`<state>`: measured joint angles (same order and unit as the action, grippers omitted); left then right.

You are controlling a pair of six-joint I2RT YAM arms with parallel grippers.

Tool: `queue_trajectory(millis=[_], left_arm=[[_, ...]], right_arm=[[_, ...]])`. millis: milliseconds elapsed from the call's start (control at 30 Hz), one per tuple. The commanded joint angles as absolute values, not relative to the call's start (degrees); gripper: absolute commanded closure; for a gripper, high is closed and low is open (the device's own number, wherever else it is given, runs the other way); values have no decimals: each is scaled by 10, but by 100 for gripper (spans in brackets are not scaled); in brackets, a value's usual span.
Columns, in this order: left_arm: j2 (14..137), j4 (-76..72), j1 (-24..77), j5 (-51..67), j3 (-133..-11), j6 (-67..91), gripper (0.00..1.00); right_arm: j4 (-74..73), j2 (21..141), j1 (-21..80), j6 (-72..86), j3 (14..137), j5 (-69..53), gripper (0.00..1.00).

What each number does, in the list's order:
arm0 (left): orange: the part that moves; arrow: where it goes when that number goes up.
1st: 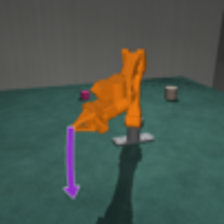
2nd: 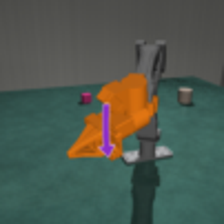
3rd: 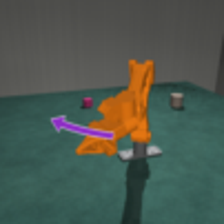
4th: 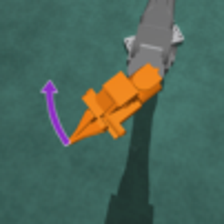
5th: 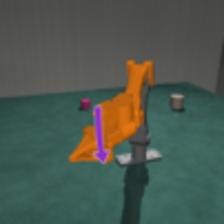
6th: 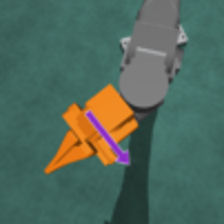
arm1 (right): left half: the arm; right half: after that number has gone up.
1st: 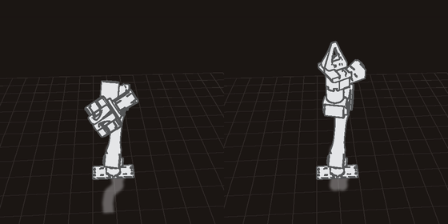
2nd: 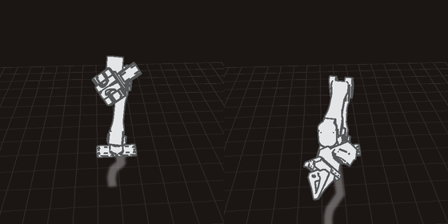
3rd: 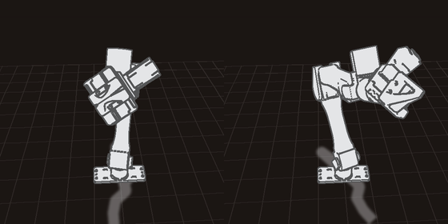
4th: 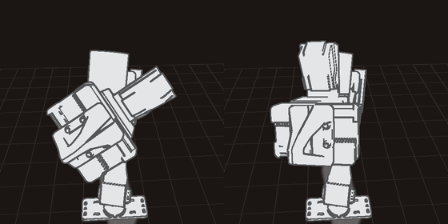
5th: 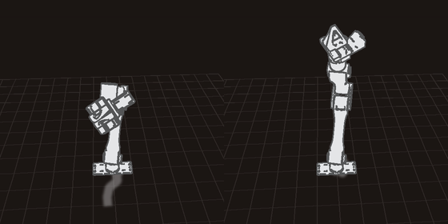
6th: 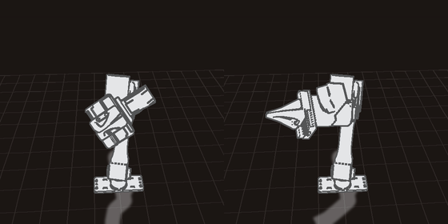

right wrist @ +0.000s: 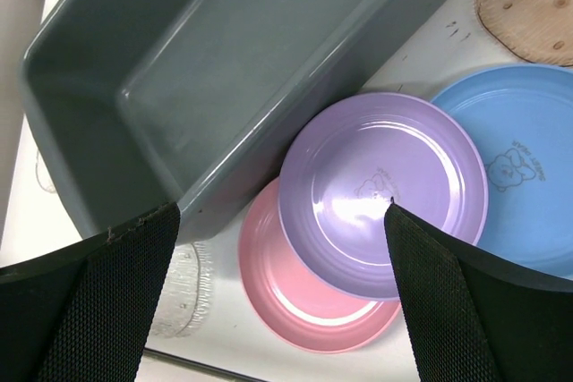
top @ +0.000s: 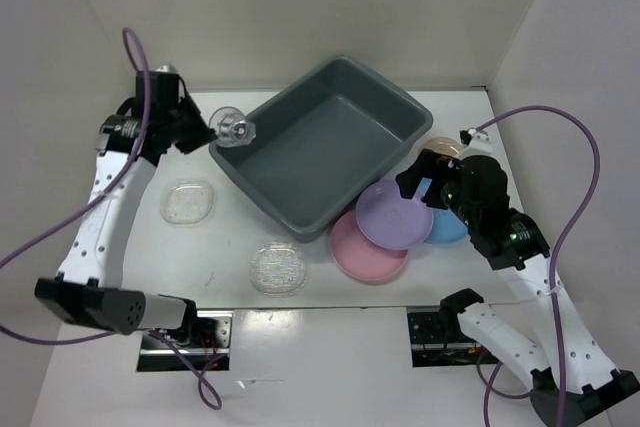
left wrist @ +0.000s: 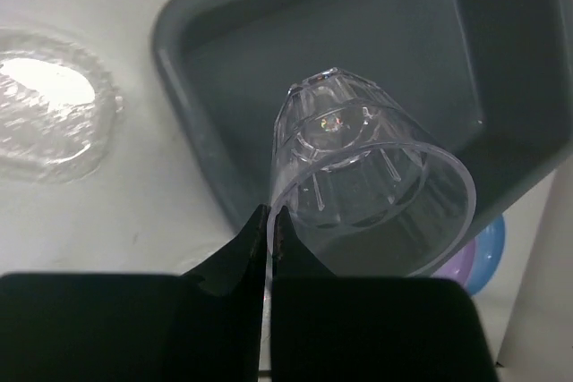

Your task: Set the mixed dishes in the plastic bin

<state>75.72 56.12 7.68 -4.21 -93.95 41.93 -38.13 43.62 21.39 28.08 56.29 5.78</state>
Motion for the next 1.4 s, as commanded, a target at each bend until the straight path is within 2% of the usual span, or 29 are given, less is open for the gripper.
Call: queue_trajectory(millis=[0,233,533,800,867,933,967,1000,1100,1233,1367], left_arm=[[805,419,78,41,-920,420,100],[923,336,83,10,-929,410,100],[1043,382,132,-68,-954,379,100],[1049,434,132,-123,-955,354,98],[1049,434,132,-123,-948,349,92],[1054,434,132,-123,-948,349,79],[1054,434,132,-123,-948,349,79],[1054,434,132,-118,-948,349,75],[1054,434,132,-118,-948,349,75],[1042,423,132,-104,-948,349,67],[1021,423,132,-51,-1001,356,65]], right_arm=[[-357,432,214,286,584,52,0],[-373,401,214,310,578,57,0],[-384,396,214,332,561,62,0],[-368,385,214,350,534,62,0],[-368,385,214,350,534,62,0],[-368,380,214,350,534,62,0],[-368,380,214,350,534,62,0],[-368,380,214,350,534,62,0],[-368,380,214,350,534,57,0],[-368,380,214,355,534,57,0],[-388,416,214,404,534,104,0]])
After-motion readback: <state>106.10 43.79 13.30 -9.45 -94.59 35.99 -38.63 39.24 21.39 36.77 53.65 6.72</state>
